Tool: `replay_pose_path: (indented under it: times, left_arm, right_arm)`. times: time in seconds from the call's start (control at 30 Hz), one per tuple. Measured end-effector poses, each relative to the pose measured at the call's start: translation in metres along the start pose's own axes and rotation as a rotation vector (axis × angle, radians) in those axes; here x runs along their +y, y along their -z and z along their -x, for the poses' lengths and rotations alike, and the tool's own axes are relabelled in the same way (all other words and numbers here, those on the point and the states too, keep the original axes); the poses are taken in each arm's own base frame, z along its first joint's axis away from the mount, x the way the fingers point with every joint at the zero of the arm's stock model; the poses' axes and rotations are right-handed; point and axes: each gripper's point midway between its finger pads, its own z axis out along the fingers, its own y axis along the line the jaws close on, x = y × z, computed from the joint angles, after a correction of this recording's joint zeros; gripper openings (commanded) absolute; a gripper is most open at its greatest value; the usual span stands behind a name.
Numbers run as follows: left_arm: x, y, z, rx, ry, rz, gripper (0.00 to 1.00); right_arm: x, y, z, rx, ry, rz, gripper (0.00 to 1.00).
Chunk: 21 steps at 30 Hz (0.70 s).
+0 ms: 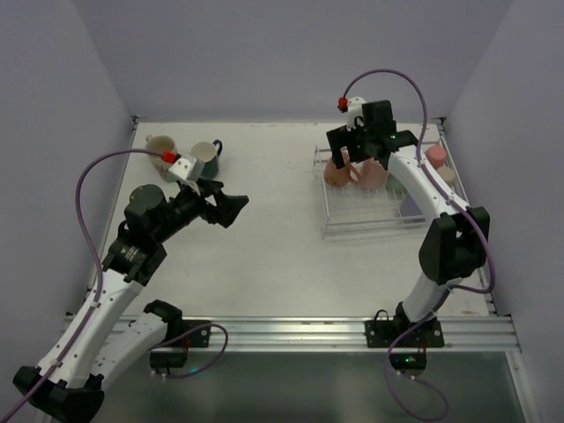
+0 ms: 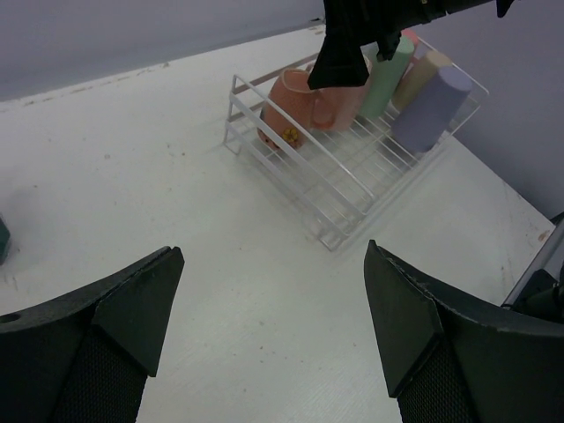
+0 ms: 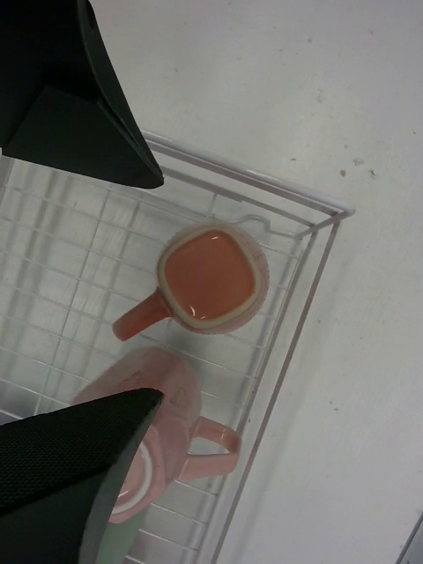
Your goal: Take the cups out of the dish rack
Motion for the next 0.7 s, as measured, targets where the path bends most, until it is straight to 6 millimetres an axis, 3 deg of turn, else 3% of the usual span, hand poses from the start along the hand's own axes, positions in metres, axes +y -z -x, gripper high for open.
replay_pose_path:
  times: [0.23, 0.7]
  left_arm:
    - [0.006, -0.005, -0.014, 0.028, 0.010, 0.016, 0.92]
    - [0.011, -0.006, -0.017, 0.031, 0.007, 0.039, 0.95]
  right_arm:
    - [-0.002, -0.025, 0.001, 0.072, 0.087, 0.056, 0.99]
    - [-0.005, -0.068, -0.026, 0.232, 0.132, 0.091, 0.98]
